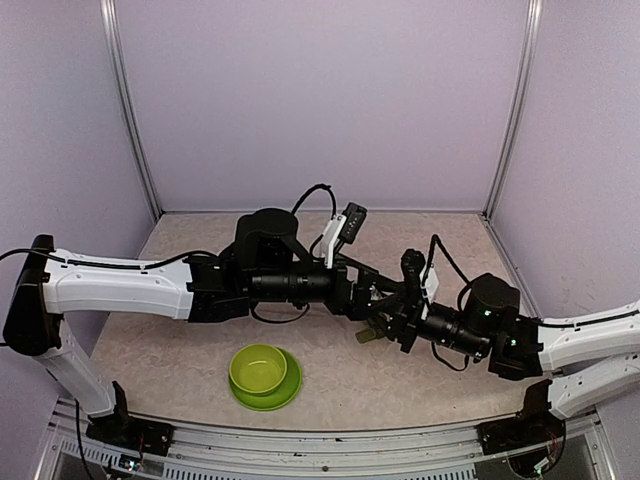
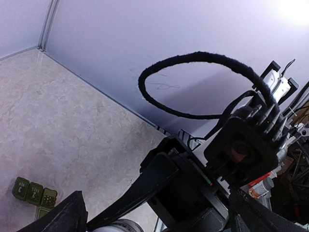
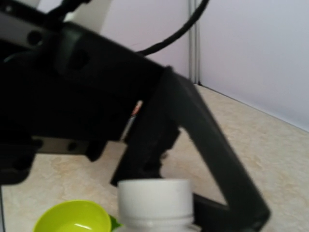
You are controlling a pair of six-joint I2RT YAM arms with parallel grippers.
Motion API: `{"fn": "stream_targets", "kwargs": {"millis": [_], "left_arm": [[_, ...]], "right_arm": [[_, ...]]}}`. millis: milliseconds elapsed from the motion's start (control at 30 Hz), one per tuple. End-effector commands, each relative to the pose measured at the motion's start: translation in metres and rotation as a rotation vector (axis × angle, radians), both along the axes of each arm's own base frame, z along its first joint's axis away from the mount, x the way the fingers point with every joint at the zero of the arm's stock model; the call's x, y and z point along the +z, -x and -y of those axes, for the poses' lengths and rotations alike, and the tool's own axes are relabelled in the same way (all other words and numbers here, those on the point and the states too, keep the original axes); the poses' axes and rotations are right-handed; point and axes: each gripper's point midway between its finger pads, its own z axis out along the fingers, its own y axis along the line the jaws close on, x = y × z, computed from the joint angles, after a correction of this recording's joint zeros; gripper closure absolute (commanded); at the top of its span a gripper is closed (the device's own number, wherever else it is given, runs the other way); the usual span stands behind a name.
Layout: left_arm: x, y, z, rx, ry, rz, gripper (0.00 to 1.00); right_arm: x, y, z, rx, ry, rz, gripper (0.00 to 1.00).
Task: Sort the pills into containers
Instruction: Screw the lid of the pill bottle onto the pill bottle.
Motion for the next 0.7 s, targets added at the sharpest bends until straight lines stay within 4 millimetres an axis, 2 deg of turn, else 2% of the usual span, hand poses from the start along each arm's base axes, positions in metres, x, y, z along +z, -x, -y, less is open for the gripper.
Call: {"fn": "stream_targets", "kwargs": {"millis": [0,200,367,667], "left_arm": [[0.046,0.025,-0.001,-0.082,0.134,0.055,0.01],[0.033,0.017,-0.013,-0.010,0.087,0.046,0.01],[0.028,0.014,-0.014,0.012,0.027,0.002,0.02],[0.020,0.009,-0.001,-0.025,-0.080,-0.074,0.30]], "right_arm": [[-0.006,0.011,-0.006,0.053,0.017,-0.025,1.00],[0.012,0.014,0.017,0.012,-0.027,0.009,1.00],[0.010,0.013,0.032,-0.031,0.025,0.036,1.00],[0.017,0.013,0.039,-0.041,0.116,0.089,1.00]]}}
